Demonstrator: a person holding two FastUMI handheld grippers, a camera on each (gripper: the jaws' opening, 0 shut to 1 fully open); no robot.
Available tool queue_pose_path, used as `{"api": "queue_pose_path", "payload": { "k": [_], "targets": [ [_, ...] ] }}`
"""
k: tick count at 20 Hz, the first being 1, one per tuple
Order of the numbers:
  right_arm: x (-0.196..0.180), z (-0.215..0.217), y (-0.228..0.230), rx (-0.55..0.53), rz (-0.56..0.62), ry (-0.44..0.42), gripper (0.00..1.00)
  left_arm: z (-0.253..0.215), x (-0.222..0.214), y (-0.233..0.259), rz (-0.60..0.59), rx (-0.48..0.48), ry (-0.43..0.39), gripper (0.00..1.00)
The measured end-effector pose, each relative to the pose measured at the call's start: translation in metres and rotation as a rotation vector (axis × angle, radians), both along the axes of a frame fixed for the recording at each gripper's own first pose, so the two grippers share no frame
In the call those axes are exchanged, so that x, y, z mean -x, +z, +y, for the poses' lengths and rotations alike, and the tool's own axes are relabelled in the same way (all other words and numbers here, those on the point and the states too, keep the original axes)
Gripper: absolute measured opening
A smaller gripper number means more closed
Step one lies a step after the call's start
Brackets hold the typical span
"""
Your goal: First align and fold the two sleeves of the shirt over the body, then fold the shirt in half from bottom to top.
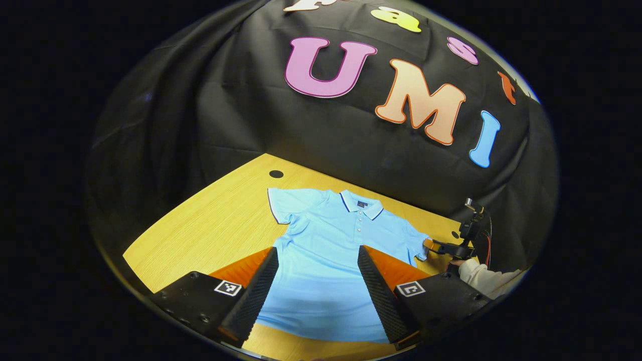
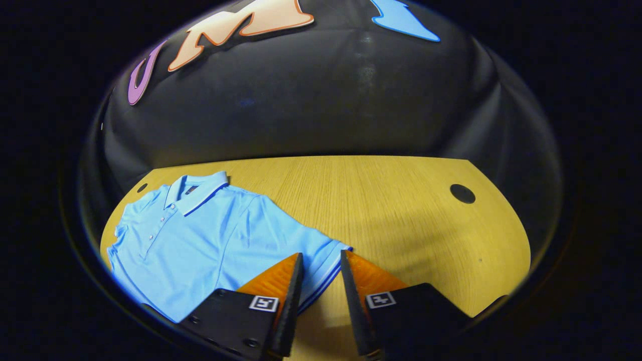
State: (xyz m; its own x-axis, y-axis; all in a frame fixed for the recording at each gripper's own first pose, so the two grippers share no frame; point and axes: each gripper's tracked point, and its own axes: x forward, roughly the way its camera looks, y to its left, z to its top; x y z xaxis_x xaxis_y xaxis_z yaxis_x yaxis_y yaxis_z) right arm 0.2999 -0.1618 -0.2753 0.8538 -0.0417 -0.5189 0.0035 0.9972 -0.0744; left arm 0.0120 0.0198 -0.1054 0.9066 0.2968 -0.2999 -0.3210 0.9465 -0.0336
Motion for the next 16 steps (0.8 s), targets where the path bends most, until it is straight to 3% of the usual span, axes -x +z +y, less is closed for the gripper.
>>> {"api": "queue_pose_path", "payload": {
  "k": [1,2,3,4,10,13,16],
  "targets": [
    [0.002,0.002,0.000,-0.010,0.008,-0.002,0.40,0.001,0.000,-0.001,0.000,0.003,-0.001,0.95],
    [0.003,0.003,-0.001,-0.009,0.005,-0.005,0.25,0.000,-0.001,-0.001,0.005,0.009,-0.008,0.95],
    [0.003,0.004,-0.003,-0.011,0.011,-0.006,0.22,-0.001,0.000,-0.001,0.003,0.011,-0.011,0.95],
    [0.004,0.005,-0.001,-0.015,0.014,-0.001,0.11,-0.001,0.000,-0.001,0.002,0.013,-0.016,0.95],
    [0.001,0.038,0.051,-0.075,-0.095,0.048,0.11,-0.001,0.000,0.000,0.002,0.016,-0.029,0.95],
    [0.013,0.063,0.084,-0.128,-0.133,0.141,0.06,-0.002,0.002,0.000,-0.001,0.028,-0.040,0.95],
    [0.023,0.094,0.089,-0.180,-0.107,0.229,0.06,-0.002,0.002,0.000,-0.003,0.035,-0.047,0.95]
  ]
}}
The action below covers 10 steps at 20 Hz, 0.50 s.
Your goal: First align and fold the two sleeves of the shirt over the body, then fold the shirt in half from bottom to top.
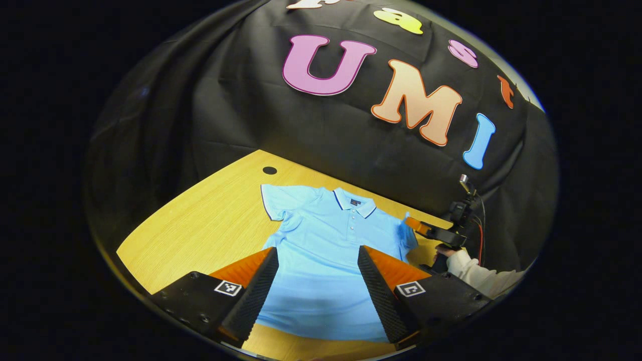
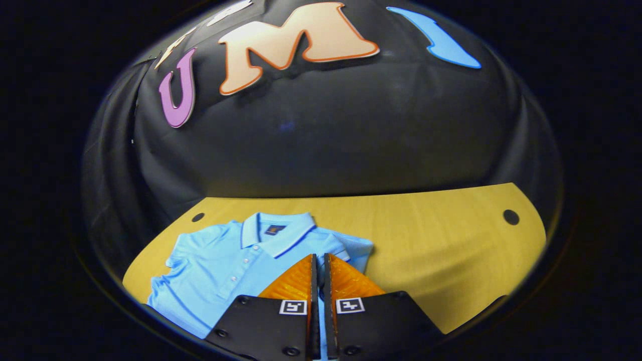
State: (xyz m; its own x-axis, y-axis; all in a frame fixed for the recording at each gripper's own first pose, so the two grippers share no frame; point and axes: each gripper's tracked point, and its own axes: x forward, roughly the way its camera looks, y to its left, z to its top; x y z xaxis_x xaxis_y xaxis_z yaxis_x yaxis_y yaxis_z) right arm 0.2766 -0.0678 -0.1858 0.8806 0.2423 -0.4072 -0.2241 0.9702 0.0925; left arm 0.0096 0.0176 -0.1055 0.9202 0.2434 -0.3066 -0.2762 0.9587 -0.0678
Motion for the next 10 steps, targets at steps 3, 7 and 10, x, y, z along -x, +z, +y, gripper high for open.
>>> {"api": "queue_pose_path", "payload": {
  "k": [3,7,10],
  "targets": [
    [0.009,0.018,-0.005,-0.046,0.032,0.072,0.07,0.003,-0.002,-0.001,0.002,-0.008,0.003,0.95],
    [0.023,0.031,-0.005,-0.084,0.130,0.137,0.11,0.013,-0.005,-0.003,0.007,-0.001,0.003,0.95],
    [0.033,0.052,-0.022,-0.095,0.179,0.163,0.40,0.024,-0.017,-0.003,0.013,-0.010,-0.012,0.95]
  ]
}}
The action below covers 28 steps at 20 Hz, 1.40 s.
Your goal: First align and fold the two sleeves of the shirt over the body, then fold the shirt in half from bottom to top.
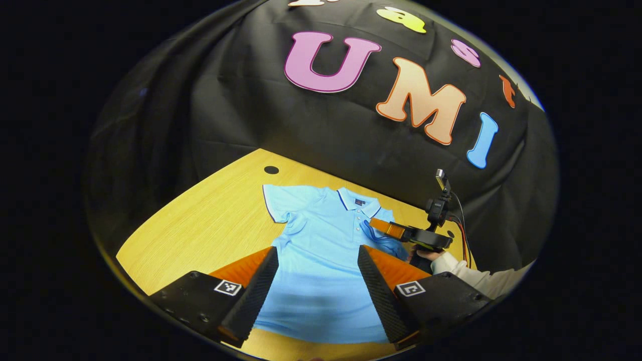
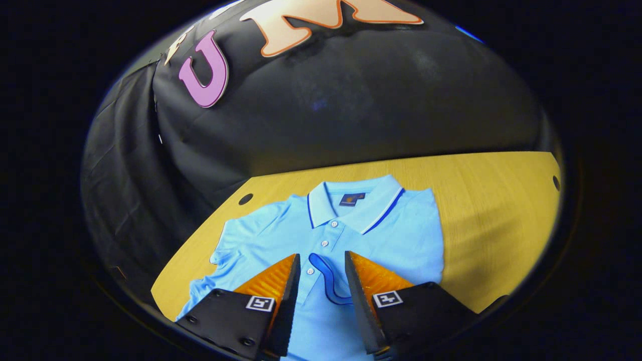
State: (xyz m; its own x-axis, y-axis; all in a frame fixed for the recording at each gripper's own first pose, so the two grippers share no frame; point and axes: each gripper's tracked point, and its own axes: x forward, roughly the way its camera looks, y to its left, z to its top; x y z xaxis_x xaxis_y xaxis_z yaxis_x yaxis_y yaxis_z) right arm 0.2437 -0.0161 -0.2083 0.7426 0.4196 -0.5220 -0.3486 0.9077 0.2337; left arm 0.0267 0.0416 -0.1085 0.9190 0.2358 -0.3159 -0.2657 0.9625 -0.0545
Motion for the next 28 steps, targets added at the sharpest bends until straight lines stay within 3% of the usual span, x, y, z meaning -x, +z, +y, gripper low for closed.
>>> {"api": "queue_pose_path", "payload": {
  "k": [2,4,7,8,11,12,13,15,17,18,19,22,24,26,28],
  "targets": [
    [0.009,0.006,-0.003,0.000,0.012,0.024,0.60,0.010,-0.009,0.001,-0.002,-0.019,-0.012,0.95],
    [0.017,0.007,0.004,0.011,0.009,0.033,0.97,0.022,-0.024,0.004,-0.007,-0.030,-0.024,0.95],
    [0.031,0.003,0.019,0.027,-0.024,0.026,0.93,0.042,-0.049,0.005,-0.001,-0.067,-0.047,0.95],
    [0.038,0.000,0.024,0.027,-0.022,0.019,0.98,0.051,-0.059,0.004,0.006,-0.086,-0.047,0.95],
    [0.063,-0.017,0.039,0.051,-0.038,-0.004,0.98,0.071,-0.090,0.003,0.021,-0.103,-0.054,0.95],
    [0.073,-0.025,0.047,0.063,-0.050,-0.015,0.93,0.077,-0.102,0.004,0.025,-0.113,-0.058,0.95],
    [0.082,-0.035,0.053,0.078,-0.064,-0.032,0.98,0.087,-0.111,0.005,0.028,-0.128,-0.057,0.95],
    [0.109,-0.054,0.063,0.103,-0.075,-0.063,0.98,0.106,-0.135,0.003,0.037,-0.145,-0.046,0.95],
    [0.132,-0.076,0.074,0.127,-0.084,-0.109,0.94,0.128,-0.159,-0.003,0.043,-0.146,-0.021,0.95],
    [0.141,-0.086,0.080,0.138,-0.087,-0.137,0.98,0.137,-0.170,-0.008,0.055,-0.139,-0.010,0.95],
    [0.153,-0.096,0.082,0.146,-0.083,-0.167,0.94,0.146,-0.178,-0.014,0.068,-0.134,0.000,0.95],
    [0.176,-0.121,0.096,0.150,-0.079,-0.266,0.98,0.176,-0.200,-0.035,0.117,-0.163,0.027,0.95],
    [0.188,-0.138,0.102,0.161,-0.087,-0.328,0.93,0.187,-0.207,-0.051,0.175,-0.168,0.037,0.93],
    [0.199,-0.153,0.105,0.190,-0.085,-0.362,0.98,0.194,-0.213,-0.063,0.208,-0.185,0.037,0.95],
    [0.210,-0.165,0.108,0.215,-0.080,-0.384,0.93,0.200,-0.219,-0.072,0.236,-0.199,0.022,0.94]
  ]
}}
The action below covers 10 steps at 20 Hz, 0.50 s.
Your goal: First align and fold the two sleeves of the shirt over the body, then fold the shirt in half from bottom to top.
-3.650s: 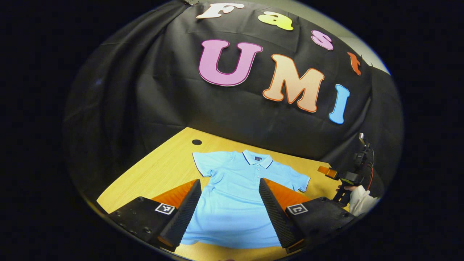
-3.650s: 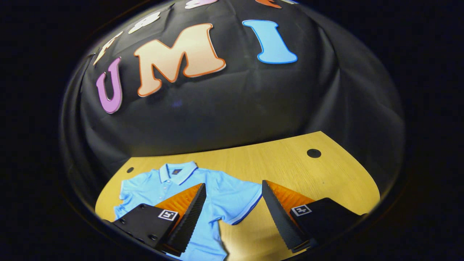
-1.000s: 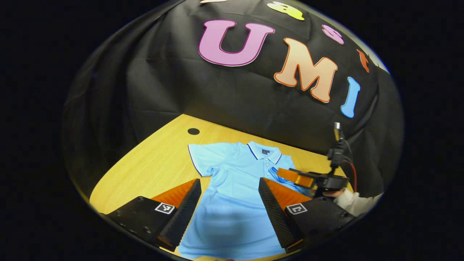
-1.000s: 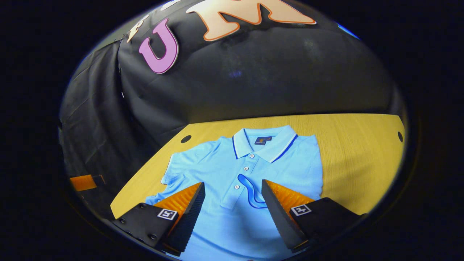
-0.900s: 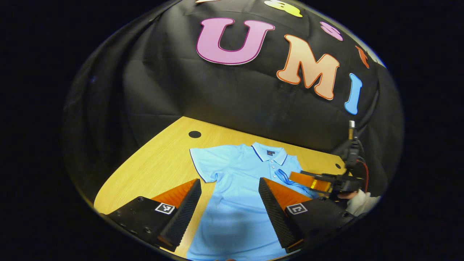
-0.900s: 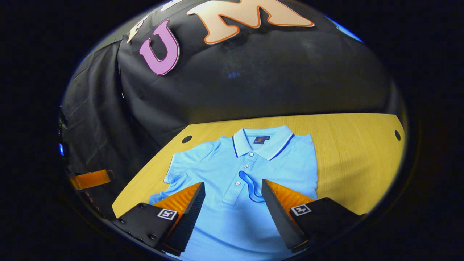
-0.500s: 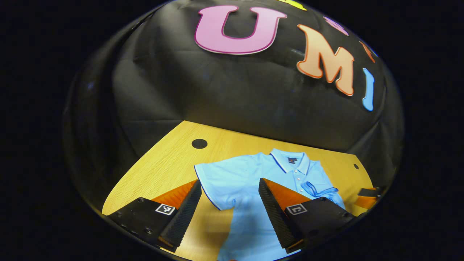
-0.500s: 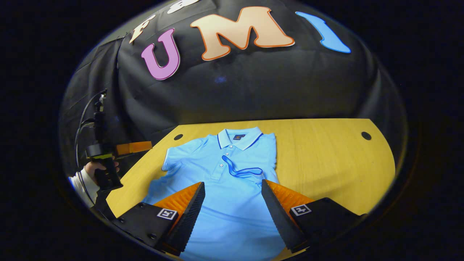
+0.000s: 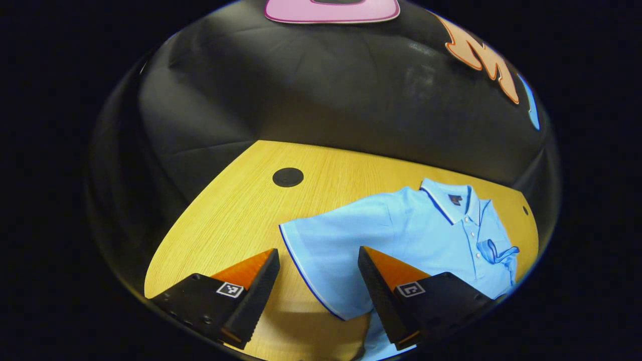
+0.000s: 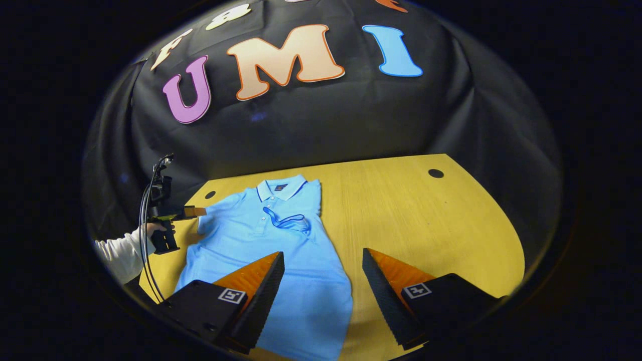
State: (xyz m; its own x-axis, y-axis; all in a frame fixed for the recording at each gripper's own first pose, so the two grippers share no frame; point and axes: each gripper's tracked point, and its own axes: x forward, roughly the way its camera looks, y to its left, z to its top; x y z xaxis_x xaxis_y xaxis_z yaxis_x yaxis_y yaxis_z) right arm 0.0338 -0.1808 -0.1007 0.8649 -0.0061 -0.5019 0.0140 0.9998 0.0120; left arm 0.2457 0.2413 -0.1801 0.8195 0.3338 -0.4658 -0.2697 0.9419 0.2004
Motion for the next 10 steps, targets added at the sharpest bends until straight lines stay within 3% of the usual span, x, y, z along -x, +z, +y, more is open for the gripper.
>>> {"api": "queue_pose_path", "payload": {
  "k": [4,7,8,10],
  "targets": [
    [0.012,-0.011,0.008,0.015,-0.007,-0.041,0.98,0.003,-0.003,-0.012,0.031,0.002,-0.010,0.82],
    [0.014,-0.011,0.008,0.014,-0.004,-0.047,0.98,0.005,-0.006,-0.015,0.036,-0.015,-0.012,0.80],
    [0.015,-0.011,0.008,0.012,-0.003,-0.046,0.98,0.005,-0.006,-0.014,0.042,-0.021,-0.022,0.72],
    [0.013,-0.012,0.007,0.012,0.001,-0.046,0.98,-0.004,-0.012,-0.015,0.042,-0.001,-0.056,0.39]
  ]
}}
